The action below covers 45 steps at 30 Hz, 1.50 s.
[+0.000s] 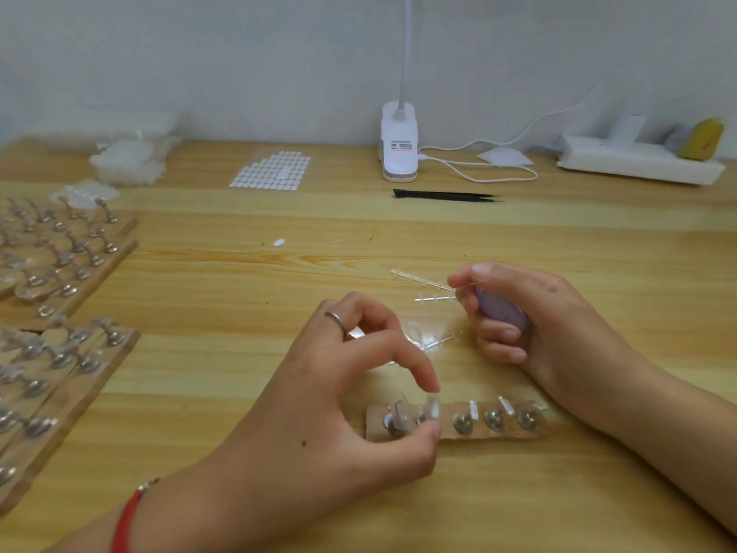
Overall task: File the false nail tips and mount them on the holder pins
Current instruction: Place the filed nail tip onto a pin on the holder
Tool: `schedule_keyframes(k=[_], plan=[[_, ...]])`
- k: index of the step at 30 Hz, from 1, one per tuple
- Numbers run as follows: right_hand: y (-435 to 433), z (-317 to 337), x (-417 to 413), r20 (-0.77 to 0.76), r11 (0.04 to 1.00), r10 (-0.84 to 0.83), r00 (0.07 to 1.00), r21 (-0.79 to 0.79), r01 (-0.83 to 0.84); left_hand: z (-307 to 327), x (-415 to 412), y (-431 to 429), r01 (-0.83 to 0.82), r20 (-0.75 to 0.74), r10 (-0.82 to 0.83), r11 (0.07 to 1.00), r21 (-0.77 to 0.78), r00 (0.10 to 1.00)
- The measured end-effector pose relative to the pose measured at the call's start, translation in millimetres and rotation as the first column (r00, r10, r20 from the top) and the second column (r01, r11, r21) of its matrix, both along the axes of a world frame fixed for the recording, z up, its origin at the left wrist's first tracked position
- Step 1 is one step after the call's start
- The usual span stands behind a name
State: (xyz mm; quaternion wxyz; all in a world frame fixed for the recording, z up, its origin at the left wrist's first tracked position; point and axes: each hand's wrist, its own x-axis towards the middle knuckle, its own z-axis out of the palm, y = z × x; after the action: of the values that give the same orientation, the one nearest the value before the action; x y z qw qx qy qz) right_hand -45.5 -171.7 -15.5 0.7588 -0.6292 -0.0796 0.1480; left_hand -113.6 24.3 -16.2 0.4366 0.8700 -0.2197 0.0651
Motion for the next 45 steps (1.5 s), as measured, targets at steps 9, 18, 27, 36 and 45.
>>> schedule_keyframes(k=[9, 18, 27, 36, 45], plan=[[-0.1, 1.1, -1.1, -0.004, 1.000, -0.009, 1.000, -0.001, 0.009, -1.9, -0.3, -0.8, -0.013, 0.014, 0.012, 1.000, 0.023, 1.000], [-0.1, 1.2, -2.1, -0.008, 1.000, -0.015, 1.000, 0.008, 0.015, -3.2, -0.5, -2.6, -0.017, -0.012, 0.017, 0.999, 0.045, 1.000], [-14.0, 2.3, -0.5, 0.620, 0.754, 0.087, 0.780, -0.553, 0.356, 0.0, -2.3, 0.0, 0.000, -0.039, -0.002, 0.997, -0.071, 0.999], [-11.8, -1.2, -2.3, 0.486, 0.539, 0.387, 0.784, -0.809, 0.235, 13.9, 31.4, 5.9, -0.117, -0.220, 0.022, 0.894, -0.432, 0.975], [-10.8, -6.1, 0.1, 0.642, 0.699, 0.209, 0.737, -0.626, 0.347, 3.3, 54.0, -15.9, -0.147, -0.120, 0.110, 0.922, -0.360, 0.987]])
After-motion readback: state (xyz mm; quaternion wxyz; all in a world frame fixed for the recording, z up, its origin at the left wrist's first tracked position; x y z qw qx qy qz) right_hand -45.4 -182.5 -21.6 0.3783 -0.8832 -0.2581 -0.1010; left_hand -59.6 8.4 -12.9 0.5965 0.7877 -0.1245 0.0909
